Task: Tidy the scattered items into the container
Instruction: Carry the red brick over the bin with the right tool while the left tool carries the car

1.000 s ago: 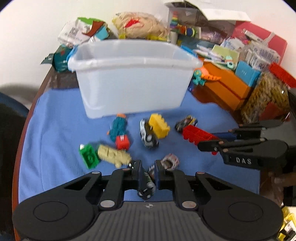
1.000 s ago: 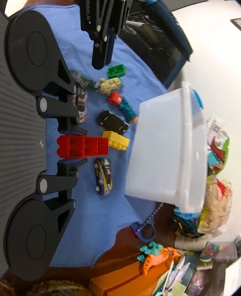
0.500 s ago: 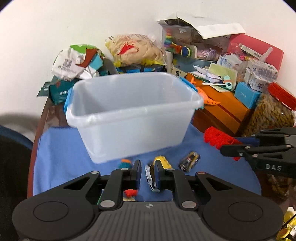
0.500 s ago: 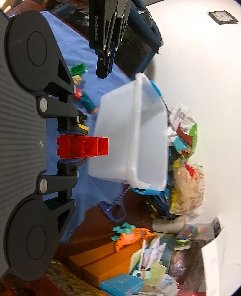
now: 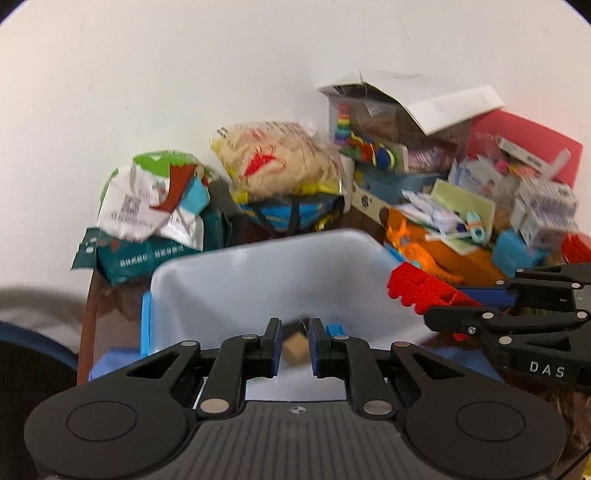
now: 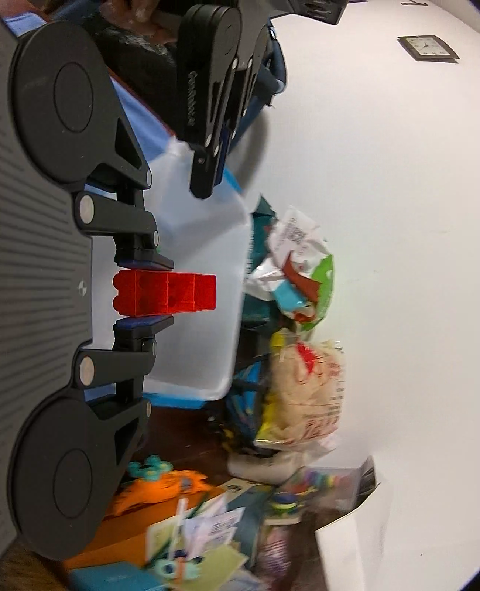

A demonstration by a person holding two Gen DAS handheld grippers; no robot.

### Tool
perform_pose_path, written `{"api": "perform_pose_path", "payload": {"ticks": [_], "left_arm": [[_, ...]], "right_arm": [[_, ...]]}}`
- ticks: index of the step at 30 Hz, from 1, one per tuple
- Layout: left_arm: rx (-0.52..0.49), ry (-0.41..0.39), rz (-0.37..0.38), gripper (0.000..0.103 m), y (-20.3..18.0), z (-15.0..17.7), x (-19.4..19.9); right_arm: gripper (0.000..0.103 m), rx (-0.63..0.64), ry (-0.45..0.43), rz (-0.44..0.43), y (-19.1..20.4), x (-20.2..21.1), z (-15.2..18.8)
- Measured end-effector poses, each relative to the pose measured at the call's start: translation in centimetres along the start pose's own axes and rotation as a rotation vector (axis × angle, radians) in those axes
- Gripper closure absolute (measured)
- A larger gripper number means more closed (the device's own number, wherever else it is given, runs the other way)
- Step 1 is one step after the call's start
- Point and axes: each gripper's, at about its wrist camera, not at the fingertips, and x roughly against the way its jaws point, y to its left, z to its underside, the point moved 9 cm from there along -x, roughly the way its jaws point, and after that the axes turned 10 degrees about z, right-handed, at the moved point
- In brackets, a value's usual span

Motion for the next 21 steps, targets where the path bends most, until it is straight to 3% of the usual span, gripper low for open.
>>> {"api": "perform_pose_path", "payload": {"ticks": [4, 7, 9, 11, 12, 16, 18, 21], "left_arm": [[0.028, 0.008, 0.009, 0.085, 1.1, -0.8, -1.5], [0.037, 0.023, 0.025, 0.082, 0.8, 0.6, -0.8], [0.039, 0.052, 0.026, 0.071, 0.1, 3.4, 0.5], [0.040, 0.093, 0.000, 0.046, -0.4, 7.0, 1.6], [0.051, 0.124, -0.012, 0.041, -0.8, 9.3, 2.1], [0.161, 0.269, -0.007, 0.038, -2.5, 17.0, 2.3], [0.217, 0.306, 0.013, 0.038, -3.7, 19.3, 2.0], [0.206, 0.335, 0.013, 0.039, -4.6, 21.2, 0.5]], "right_arm": [[0.075, 0.010, -0.008, 0.010, 0.3, -2.0, -1.7], [0.075, 0.025, -0.021, 0.004, 0.8, -2.2, -2.0], [0.075, 0.038, -0.033, 0.001, 1.2, -1.9, -1.7], [0.075, 0.038, -0.029, -0.006, 1.4, -1.6, -1.2], [0.075, 0.038, -0.026, -0.007, 1.5, -1.5, -1.0], [0.075, 0.032, -0.009, -0.009, 1.4, -1.3, -0.2], [0.075, 0.035, -0.005, -0.011, 1.5, -1.1, -0.1], [0.075, 0.046, -0.008, -0.008, 1.7, -0.5, 0.1]]}}
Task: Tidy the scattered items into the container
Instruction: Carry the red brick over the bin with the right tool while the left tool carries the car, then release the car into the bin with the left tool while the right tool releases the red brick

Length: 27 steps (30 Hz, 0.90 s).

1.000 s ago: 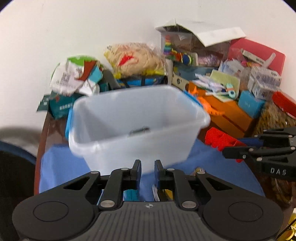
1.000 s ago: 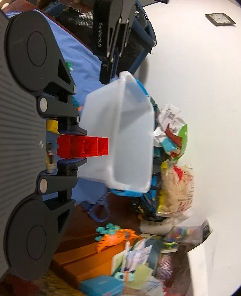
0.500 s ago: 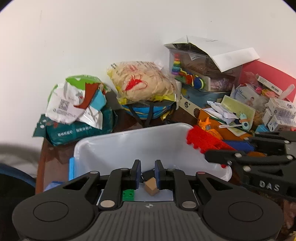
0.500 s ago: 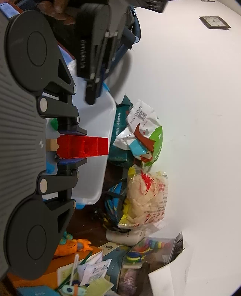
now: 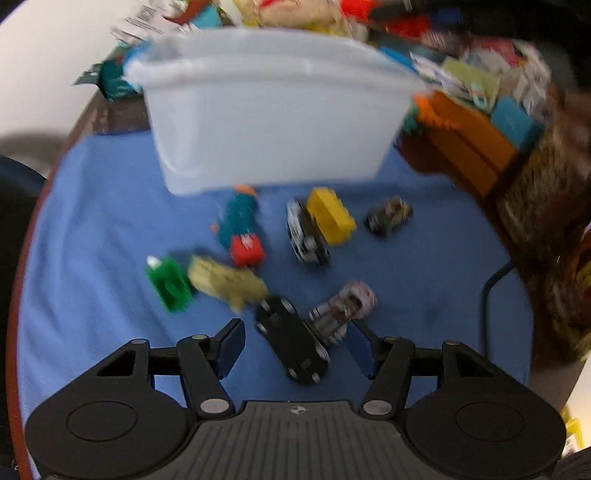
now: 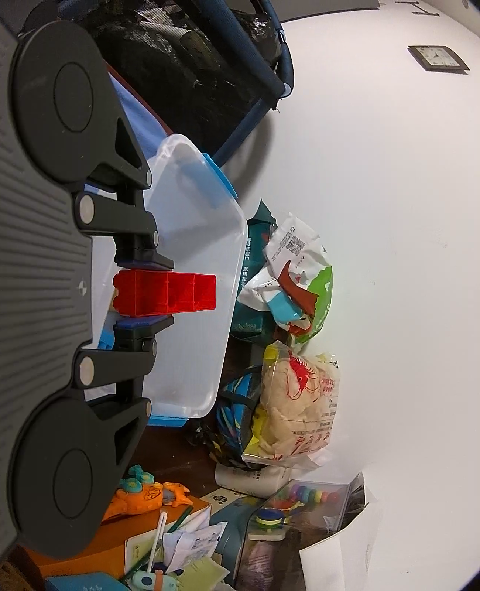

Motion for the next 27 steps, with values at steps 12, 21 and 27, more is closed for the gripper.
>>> {"api": "perform_pose_path", "payload": {"ticks": [12, 21, 27], "left_arm": [[-0.040, -0.051, 0.021, 0.083, 2.8, -0.2, 1.6], [-0.051, -0.020, 0.039, 0.077, 2.0, -0.4, 0.9], [-0.008, -0.074, 0.050, 0.036, 0.7, 0.5, 1.2]], "right_arm": [[0.075, 0.000, -0.002, 0.014, -0.1, 1.4, 0.7], [0.075, -0.030, -0.014, 0.023, -0.8, 1.4, 0.3], [0.075, -0.031, 0.010, 0.033, -1.0, 1.2, 1.0]]}}
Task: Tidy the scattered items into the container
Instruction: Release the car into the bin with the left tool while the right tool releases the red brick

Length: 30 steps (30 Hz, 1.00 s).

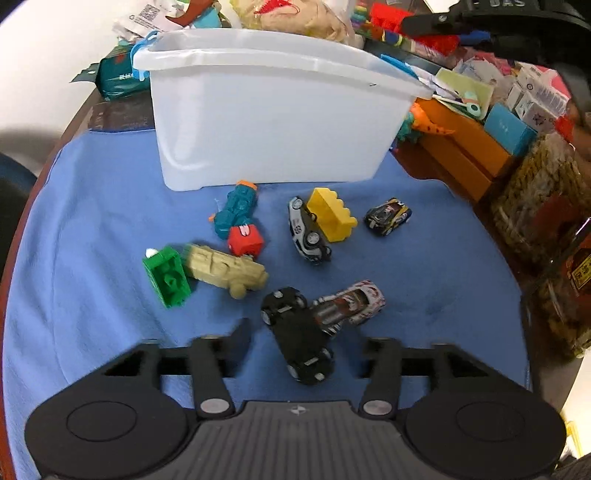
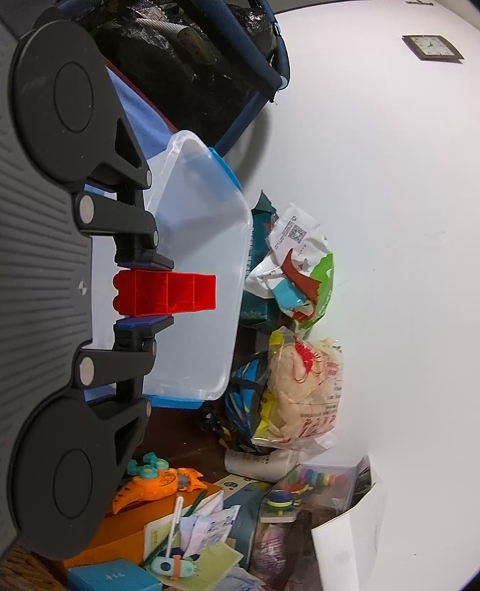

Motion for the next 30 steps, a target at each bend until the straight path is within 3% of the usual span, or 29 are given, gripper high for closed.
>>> {"api": "perform_pose_path", "payload": {"ticks": [3, 5, 7, 9, 12, 15, 17, 22, 25, 30], "left_arm": [[-0.024, 0.033, -0.084, 0.034, -0.2, 0.8, -1.4], [-0.074, 0.004, -0.141, 0.017, -0.5, 1.2, -2.1], [-0.118, -0.048, -0.192, 0.007, -0.8, 1.5, -2.4], [-0.072, -0.110, -0.204, 0.005, -0.5, 2.0, -2.2], [-0.049, -0.159, -0.227, 0.011, -0.1, 2.1, -1.8], [-0.023, -0.170, -0.254, 0.043, -0.1, 1.2, -1.6], [-0.042, -0.184, -0.248, 0.071, -0.6, 0.6, -2.1], [-0.038, -0.182, -0.201, 0.071, -1.9, 0.4, -2.2], [-0.057, -0.213, -0.198, 0.071, -2.5, -0.7, -0.1], [-0.136, -0.311, -0.187, 0.071, -3.6, -6.4, 4.4]], "right_arm": [[0.075, 0.010, 0.006, -0.003, 0.1, 0.1, 0.3], [0.075, 0.018, 0.013, -0.006, 0.3, 0.1, 0.5], [0.075, 0.027, 0.018, -0.010, 0.4, 0.2, 0.8], [0.075, 0.031, 0.023, -0.015, 0.6, 0.4, 1.1], [0.075, 0.041, 0.029, -0.024, 0.9, 0.7, 1.6], [0.075, 0.049, 0.040, -0.039, 1.2, 1.0, 2.2], [0.075, 0.052, 0.042, -0.046, 1.3, 1.4, 2.5], [0.075, 0.059, 0.038, -0.059, 1.4, 2.0, 2.5], [0.075, 0.068, 0.024, -0.060, 1.5, 2.0, 2.1], [0.075, 0.052, -0.002, -0.041, 1.0, 1.5, 0.9]]}}
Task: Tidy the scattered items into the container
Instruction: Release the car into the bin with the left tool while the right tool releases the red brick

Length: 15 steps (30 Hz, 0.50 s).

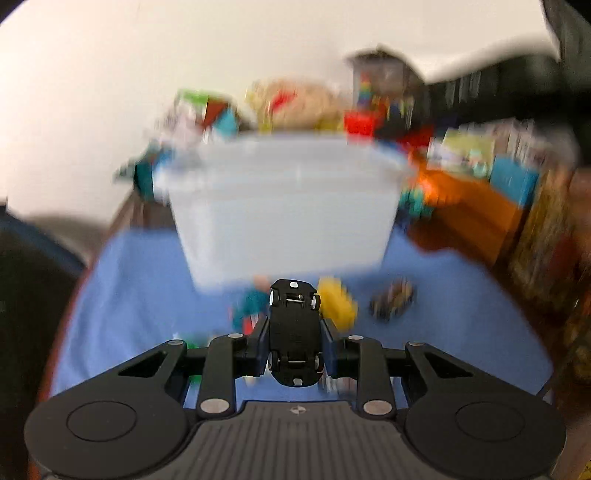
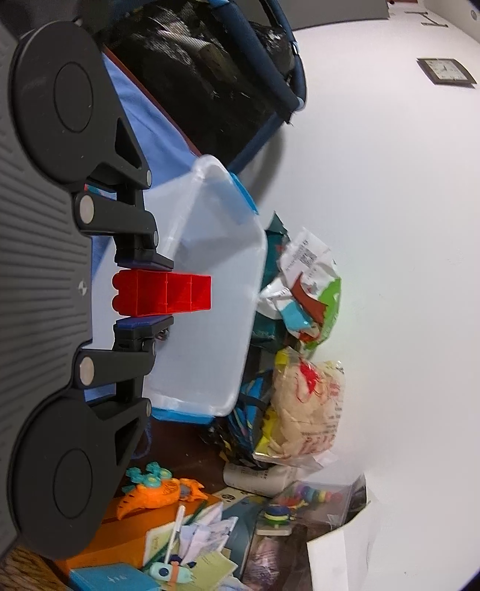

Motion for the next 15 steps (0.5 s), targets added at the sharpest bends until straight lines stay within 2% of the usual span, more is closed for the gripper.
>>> {"api": "perform_pose_path", "payload": {"ticks": [5, 9, 10, 12, 13, 14, 15], "left_arm": [[-0.057, -0.059, -0.008, 0.071, 2.1, -8.1, -2.2], [-0.046, -0.027, 0.001, 0.071, 3.9, -12.4, -6.6], [-0.030, -0.013, 0.014, 0.070, 4.2, -12.8, -7.5], [-0.011, 0.008, 0.016, 0.066, 4.7, -13.1, -9.1], [-0.004, 0.022, 0.008, 0.058, 4.9, -13.0, -9.6], [0.007, 0.038, -0.009, 0.049, 5.1, -12.8, -10.0], [0.012, 0.045, -0.025, 0.045, 5.1, -12.4, -9.9]], "right_arm": [[0.075, -0.031, 0.026, 0.035, -1.0, -2.9, -0.8], [0.074, -0.066, 0.069, 0.060, -1.6, -5.5, -1.2], [0.072, -0.069, 0.077, 0.072, -1.7, -6.2, -1.4], [0.054, -0.074, 0.090, 0.099, -2.0, -7.2, -1.5], [0.044, -0.078, 0.098, 0.104, -2.0, -7.5, -1.5], [0.044, -0.084, 0.095, 0.101, -2.1, -7.4, -1.6], [0.044, -0.087, 0.086, 0.100, -2.1, -7.2, -1.6]]}}
